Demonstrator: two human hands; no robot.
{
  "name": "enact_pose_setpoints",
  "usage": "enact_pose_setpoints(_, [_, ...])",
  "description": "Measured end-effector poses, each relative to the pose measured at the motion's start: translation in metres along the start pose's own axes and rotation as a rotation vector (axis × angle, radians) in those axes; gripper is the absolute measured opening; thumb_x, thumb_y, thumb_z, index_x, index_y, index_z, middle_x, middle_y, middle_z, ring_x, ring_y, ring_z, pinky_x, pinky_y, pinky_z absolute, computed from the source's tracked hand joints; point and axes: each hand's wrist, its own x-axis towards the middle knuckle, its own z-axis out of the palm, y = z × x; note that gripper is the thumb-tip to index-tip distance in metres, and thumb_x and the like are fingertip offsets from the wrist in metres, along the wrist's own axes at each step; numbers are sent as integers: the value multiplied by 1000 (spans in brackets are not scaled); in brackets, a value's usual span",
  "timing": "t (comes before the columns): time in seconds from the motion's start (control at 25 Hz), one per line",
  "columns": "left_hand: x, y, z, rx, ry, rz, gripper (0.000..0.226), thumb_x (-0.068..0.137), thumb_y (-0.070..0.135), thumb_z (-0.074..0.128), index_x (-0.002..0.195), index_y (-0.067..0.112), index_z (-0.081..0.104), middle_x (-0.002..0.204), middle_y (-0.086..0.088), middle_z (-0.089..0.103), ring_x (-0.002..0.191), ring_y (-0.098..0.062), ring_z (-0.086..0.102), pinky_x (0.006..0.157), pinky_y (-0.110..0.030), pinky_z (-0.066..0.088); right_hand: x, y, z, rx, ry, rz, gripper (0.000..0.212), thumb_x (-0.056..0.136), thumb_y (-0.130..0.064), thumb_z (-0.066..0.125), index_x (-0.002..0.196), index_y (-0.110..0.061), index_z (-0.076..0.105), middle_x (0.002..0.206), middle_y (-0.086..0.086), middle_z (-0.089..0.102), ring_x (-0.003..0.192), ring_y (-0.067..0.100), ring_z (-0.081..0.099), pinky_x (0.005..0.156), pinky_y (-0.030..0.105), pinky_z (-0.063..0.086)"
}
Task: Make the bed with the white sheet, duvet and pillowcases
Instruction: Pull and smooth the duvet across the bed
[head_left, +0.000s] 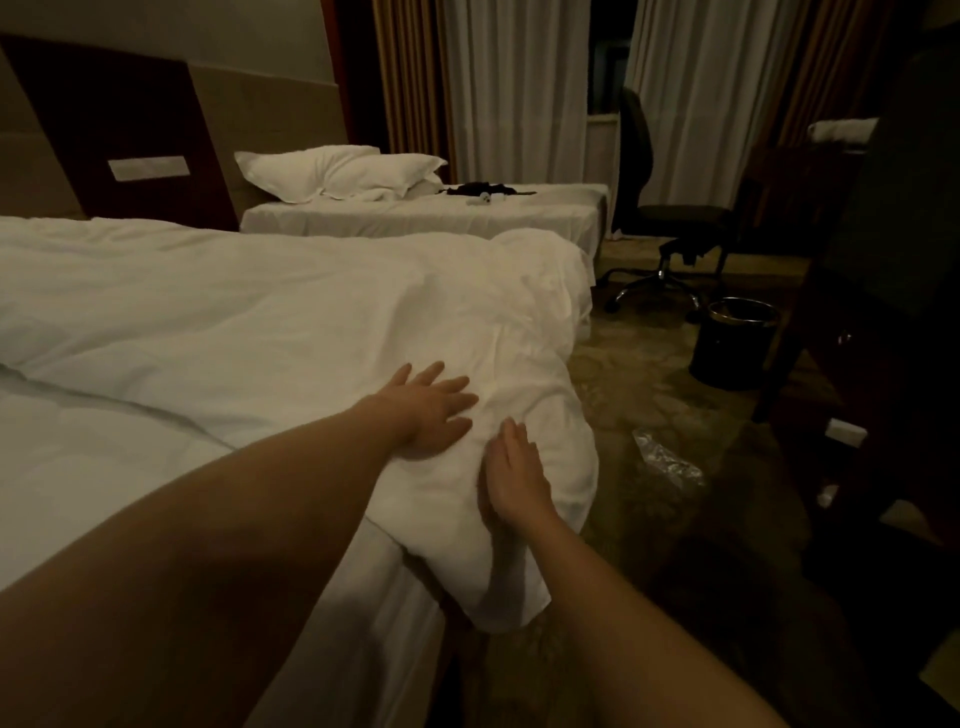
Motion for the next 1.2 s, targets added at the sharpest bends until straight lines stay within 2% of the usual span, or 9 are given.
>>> enact_pose_setpoints(0.2, [59,-12,-12,53,11,-60,57,104,56,10,159,42,6,167,12,-6,154,-23,-14,121,-56,-9,62,-20,2,-25,30,-141,56,108,-42,13,160,-27,-6,167,-4,-12,154,20,-11,125,46,1])
enact_pose_setpoints(0.52, [179,-46,-6,36,139,-42,62,99,65,15,157,44,7,168,11,1,155,-21,-4,119,-62,-7,163,4,12,54,213,-43,57,106,-52,15,158,-39,-2,168,-8,-5,154,16,-2,123,50,0])
enact_pose_setpoints(0.6, [198,-50,0,6,156,-38,66,97,69,17,157,44,8,168,10,3,154,-20,-2,118,-62,-8,178,28,16,131,186,52,61,102,-60,9,158,-40,-2,168,-8,0,154,19,6,123,51,2])
enact_pose_setpoints(0.72, [210,-51,5,-14,150,-37,67,95,70,17,156,45,8,168,10,3,154,-20,-4,118,-62,-8,181,74,26,196,-31,345,73,97,-68,4,160,-31,7,166,1,18,149,29,24,123,51,13])
enact_pose_setpoints(0.84, [207,-46,1,-1,137,-60,66,96,70,16,156,45,6,168,11,1,154,-19,-4,118,-62,-7,173,85,18,291,-41,487,70,103,-58,10,158,-17,24,162,10,30,145,31,32,123,45,18])
enact_pose_setpoints(0.92, [200,-42,-2,-13,127,-80,66,96,69,15,157,45,6,168,12,1,154,-18,-4,119,-62,-7,163,57,8,342,106,370,64,105,-52,14,158,-18,24,163,7,27,147,29,28,123,45,16])
enact_pose_setpoints(1.0, [188,-40,-5,-41,125,-88,64,98,67,15,158,43,7,168,12,1,154,-17,-3,120,-59,-5,144,15,2,369,168,172,61,107,-47,20,160,-18,14,168,4,12,153,22,14,125,44,9])
enact_pose_setpoints(1.12, [154,-43,-9,-51,113,-61,61,102,61,16,159,39,9,168,9,2,155,-17,-1,123,-51,-3,105,-28,4,209,148,-47,61,107,-46,23,161,-23,2,168,1,-8,154,19,-6,124,44,-2])
enact_pose_setpoints(1.2, [126,-53,-10,-10,114,-40,59,103,57,15,159,38,10,168,8,4,155,-19,0,123,-48,-4,84,-43,5,75,85,-57,60,107,-46,21,161,-26,2,168,2,-13,154,23,-11,124,46,-3])
